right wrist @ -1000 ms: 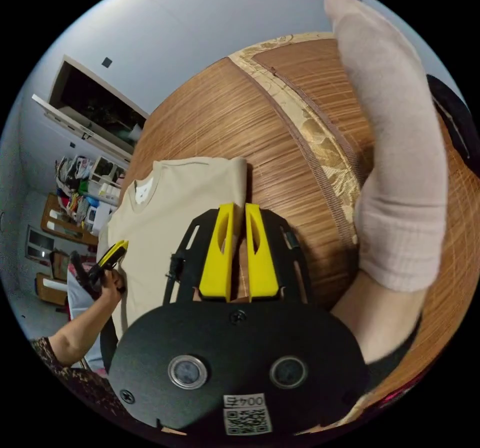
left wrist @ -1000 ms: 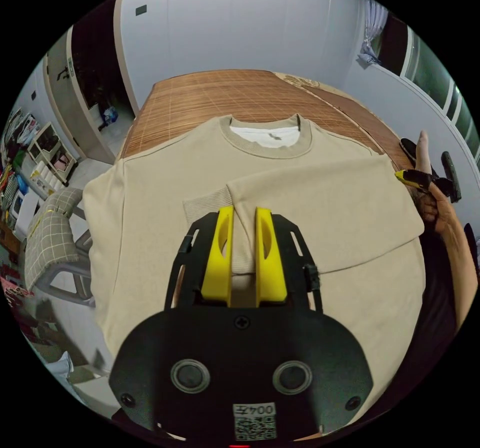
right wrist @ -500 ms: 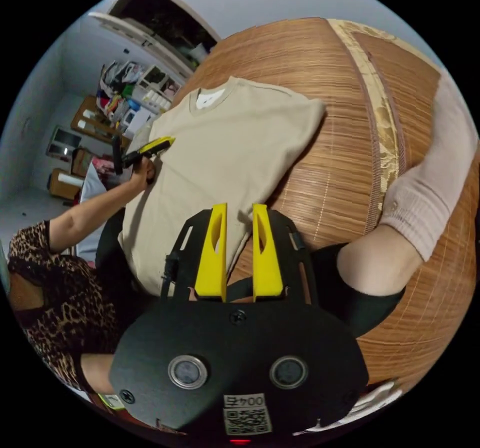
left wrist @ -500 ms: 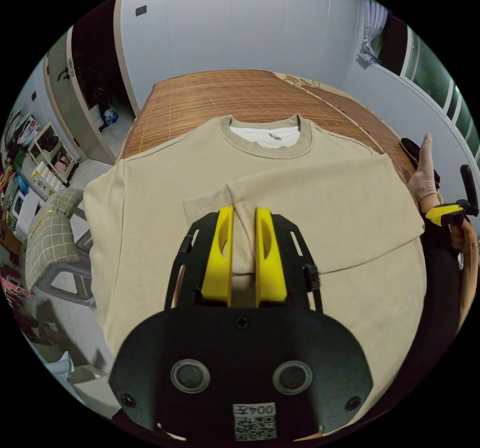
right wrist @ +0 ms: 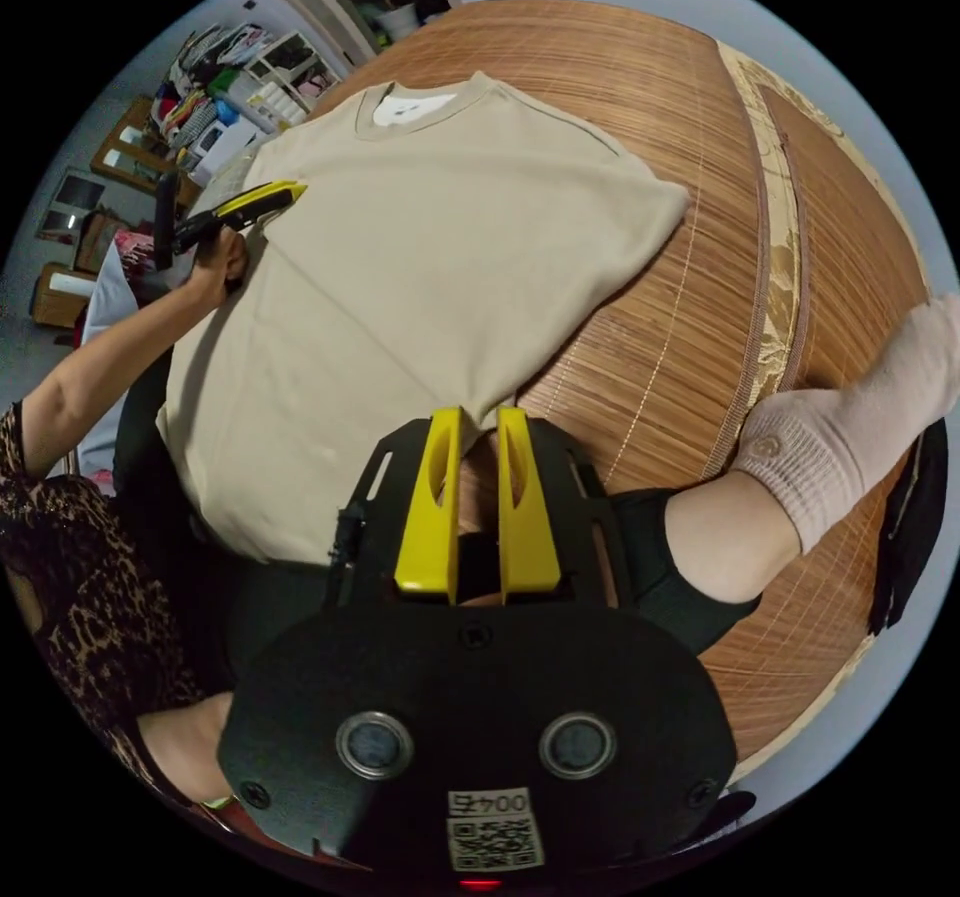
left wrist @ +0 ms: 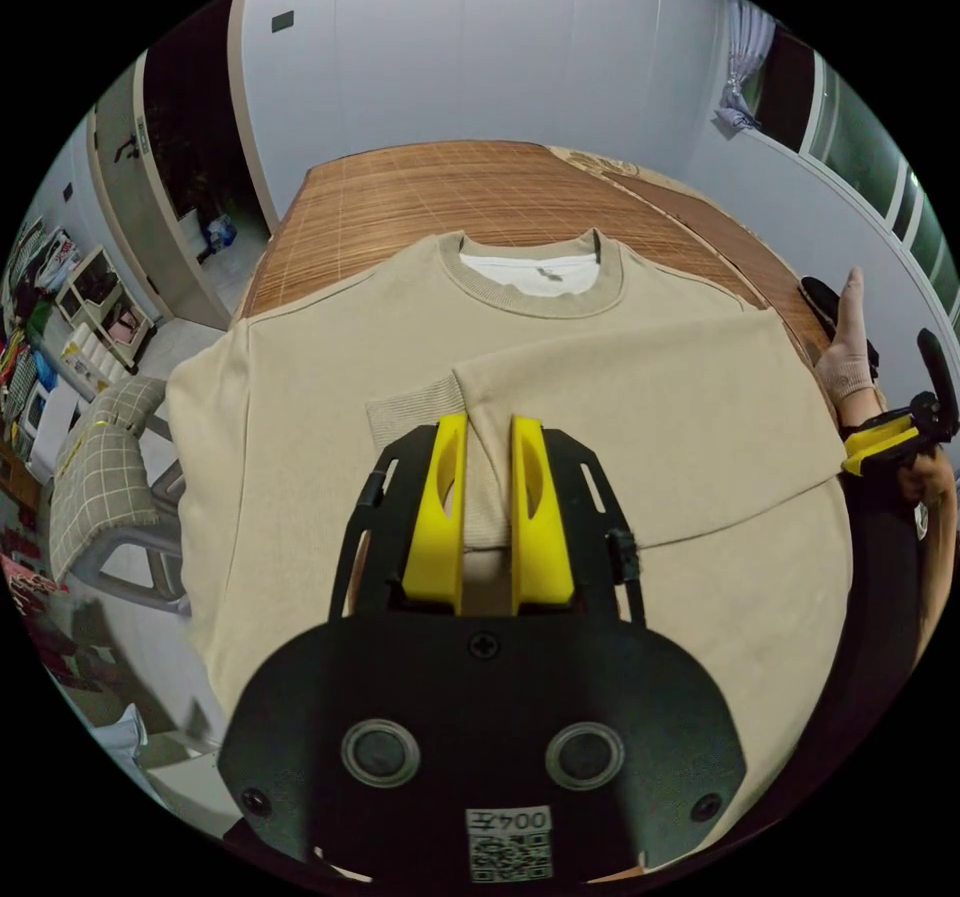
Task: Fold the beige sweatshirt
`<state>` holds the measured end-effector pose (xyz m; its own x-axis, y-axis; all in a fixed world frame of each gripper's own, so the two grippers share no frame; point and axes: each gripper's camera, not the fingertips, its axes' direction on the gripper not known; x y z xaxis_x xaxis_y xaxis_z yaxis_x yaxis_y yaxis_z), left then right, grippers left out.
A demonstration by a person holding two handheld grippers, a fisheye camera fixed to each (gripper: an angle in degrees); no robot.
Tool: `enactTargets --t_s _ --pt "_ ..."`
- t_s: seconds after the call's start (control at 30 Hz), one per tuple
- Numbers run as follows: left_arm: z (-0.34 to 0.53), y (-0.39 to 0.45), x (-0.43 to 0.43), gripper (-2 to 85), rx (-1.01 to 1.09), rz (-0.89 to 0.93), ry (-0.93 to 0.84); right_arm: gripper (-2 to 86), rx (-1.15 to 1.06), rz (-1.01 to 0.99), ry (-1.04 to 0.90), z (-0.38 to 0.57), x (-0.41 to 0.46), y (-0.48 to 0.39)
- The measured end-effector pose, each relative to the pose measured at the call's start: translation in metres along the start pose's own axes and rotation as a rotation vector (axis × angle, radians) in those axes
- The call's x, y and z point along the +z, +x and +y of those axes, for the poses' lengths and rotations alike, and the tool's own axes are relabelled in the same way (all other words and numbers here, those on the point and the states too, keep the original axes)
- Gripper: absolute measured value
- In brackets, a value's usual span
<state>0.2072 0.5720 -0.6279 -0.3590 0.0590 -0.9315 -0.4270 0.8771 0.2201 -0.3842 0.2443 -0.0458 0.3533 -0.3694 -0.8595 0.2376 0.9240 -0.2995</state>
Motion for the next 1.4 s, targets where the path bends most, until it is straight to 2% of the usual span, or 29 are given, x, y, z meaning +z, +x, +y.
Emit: enactTargets --t_s 0.13,0.33,0.47,0.63,0.87,0.93,1.1,1.17,1.3,1.4 --pt "0.003 -0.002 -0.008 6.5 0.0 0.001 0.0 2.6 0.095 -0.025 -0.029 0.0 0.007 0.008" --pt "0.007 -0.009 -0.023 6.5 0.0 0.001 -0.001 6.9 0.154 -0.076 0.001 0.012 0.004 0.004" --pt "0.01 -0.017 -0.037 6.5 0.001 -0.002 0.0 9.5 0.191 0.016 0.171 0.028 -0.024 -0.011" --pt "0.014 -0.031 -0.055 6.5 -0.001 0.002 -0.001 8.5 0.121 0.073 0.417 0.016 -0.032 -0.057" --pt "0.019 -0.062 -0.086 6.5 -0.007 0.013 -0.003 8.2 0.061 0.194 0.215 -0.008 0.046 -0.095" --pt "0.021 -0.072 -0.095 6.5 -0.007 0.013 -0.004 7.8 0.103 0.209 0.235 -0.005 0.043 -0.101" --pt "0.024 -0.106 -0.123 6.5 -0.007 0.014 -0.004 9.2 0.208 0.129 0.515 0.015 0.001 -0.155" --pt "0.025 -0.12 -0.133 6.5 -0.008 0.017 -0.005 10.6 0.227 0.101 0.553 0.015 0.006 -0.186" --pt "0.026 -0.155 -0.158 6.4 -0.009 0.019 -0.005 13.4 0.263 0.149 0.509 0.01 0.055 -0.252" --pt "0.027 -0.186 -0.177 6.4 -0.016 0.038 -0.005 13.1 0.298 0.22 0.447 0.008 0.104 -0.269"
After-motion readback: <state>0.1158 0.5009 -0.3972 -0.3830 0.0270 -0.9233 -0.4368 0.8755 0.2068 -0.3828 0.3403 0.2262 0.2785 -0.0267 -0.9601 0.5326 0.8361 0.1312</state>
